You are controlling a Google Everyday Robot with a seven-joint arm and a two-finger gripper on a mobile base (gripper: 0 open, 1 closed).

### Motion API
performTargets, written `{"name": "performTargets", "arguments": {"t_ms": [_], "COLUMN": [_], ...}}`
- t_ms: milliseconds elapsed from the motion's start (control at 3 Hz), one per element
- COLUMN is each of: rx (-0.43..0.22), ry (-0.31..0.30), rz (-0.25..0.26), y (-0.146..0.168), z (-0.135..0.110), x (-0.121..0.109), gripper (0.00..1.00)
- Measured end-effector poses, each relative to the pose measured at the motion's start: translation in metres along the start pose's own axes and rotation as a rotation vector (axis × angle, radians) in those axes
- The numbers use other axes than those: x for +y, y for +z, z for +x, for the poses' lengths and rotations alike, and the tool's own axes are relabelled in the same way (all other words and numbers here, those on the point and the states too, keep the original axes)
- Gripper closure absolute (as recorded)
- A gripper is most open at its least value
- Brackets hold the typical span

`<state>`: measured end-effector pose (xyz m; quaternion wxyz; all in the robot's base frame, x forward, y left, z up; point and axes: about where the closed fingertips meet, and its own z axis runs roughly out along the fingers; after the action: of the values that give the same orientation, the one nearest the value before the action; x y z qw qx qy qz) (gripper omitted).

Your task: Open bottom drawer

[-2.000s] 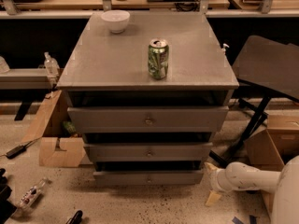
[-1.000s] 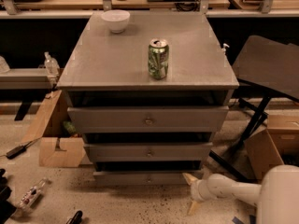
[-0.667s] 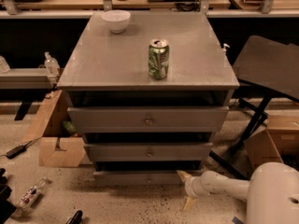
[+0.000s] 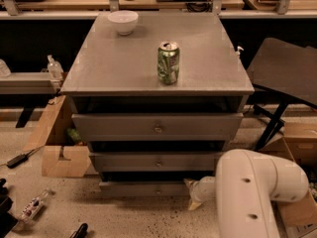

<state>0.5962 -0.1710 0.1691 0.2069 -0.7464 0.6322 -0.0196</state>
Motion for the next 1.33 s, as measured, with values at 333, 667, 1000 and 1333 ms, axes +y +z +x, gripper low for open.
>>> {"name": "performTargets", "arguments": {"t_ms": [333, 667, 1000, 1333], "rx": [0.085, 0.134, 0.134, 0.134], "ry": [0.004, 0.031, 0.031, 0.031], "rz": [-0.010, -0.028, -0.028, -0.028], "y": [0.007, -0.006, -0.011, -0.012], "z": [0.013, 0.025, 0.023, 0.023], "x": [-0.007, 0.007, 0.005, 0.004], "gripper": [0.58, 0.81, 1.00, 1.00]}}
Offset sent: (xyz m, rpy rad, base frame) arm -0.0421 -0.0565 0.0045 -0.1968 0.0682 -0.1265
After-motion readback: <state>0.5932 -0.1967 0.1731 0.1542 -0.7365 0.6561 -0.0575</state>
